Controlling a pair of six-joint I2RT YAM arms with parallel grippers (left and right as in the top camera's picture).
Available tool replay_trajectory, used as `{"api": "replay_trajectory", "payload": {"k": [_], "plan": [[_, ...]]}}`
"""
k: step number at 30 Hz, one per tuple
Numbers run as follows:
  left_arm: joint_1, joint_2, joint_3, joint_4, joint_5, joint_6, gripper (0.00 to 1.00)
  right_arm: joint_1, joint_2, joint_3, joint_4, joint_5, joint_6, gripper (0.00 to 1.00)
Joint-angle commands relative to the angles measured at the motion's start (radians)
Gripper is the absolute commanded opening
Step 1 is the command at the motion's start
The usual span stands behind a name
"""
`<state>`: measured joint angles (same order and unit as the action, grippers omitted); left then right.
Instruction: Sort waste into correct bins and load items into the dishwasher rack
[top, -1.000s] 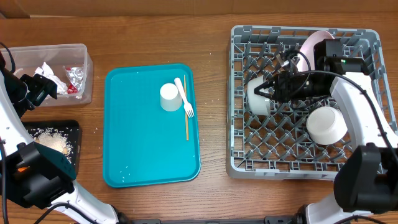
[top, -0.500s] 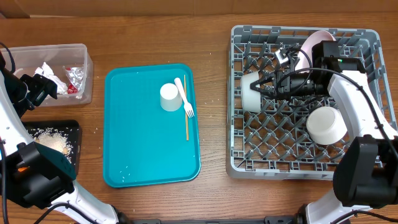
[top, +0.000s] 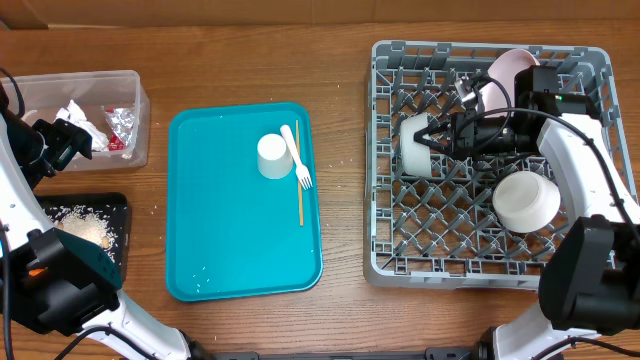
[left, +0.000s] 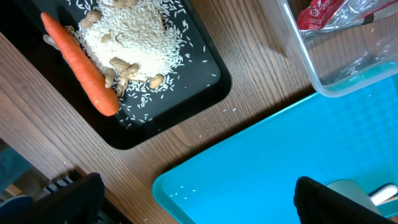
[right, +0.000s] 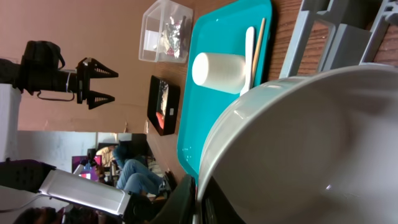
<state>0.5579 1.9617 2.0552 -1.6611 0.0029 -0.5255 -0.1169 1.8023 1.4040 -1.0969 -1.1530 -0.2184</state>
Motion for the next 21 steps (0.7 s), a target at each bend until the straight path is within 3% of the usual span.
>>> {"api": "replay_trajectory", "payload": {"k": [1, 15, 21], "plan": [[-0.005, -0.024, 0.018, -0.002, -0.013, -0.021, 1.0, -0.014, 0.027, -0.012, 0.009, -0.051, -0.014, 0.08], [-0.005, -0.024, 0.018, -0.002, -0.013, -0.021, 1.0, -0.069, 0.094, -0.008, 0.025, -0.343, -0.014, 0.05], [-0.005, -0.024, 0.018, -0.002, -0.013, -0.021, 1.0, -0.091, 0.095, -0.008, 0.063, -0.261, 0.024, 0.04]]}}
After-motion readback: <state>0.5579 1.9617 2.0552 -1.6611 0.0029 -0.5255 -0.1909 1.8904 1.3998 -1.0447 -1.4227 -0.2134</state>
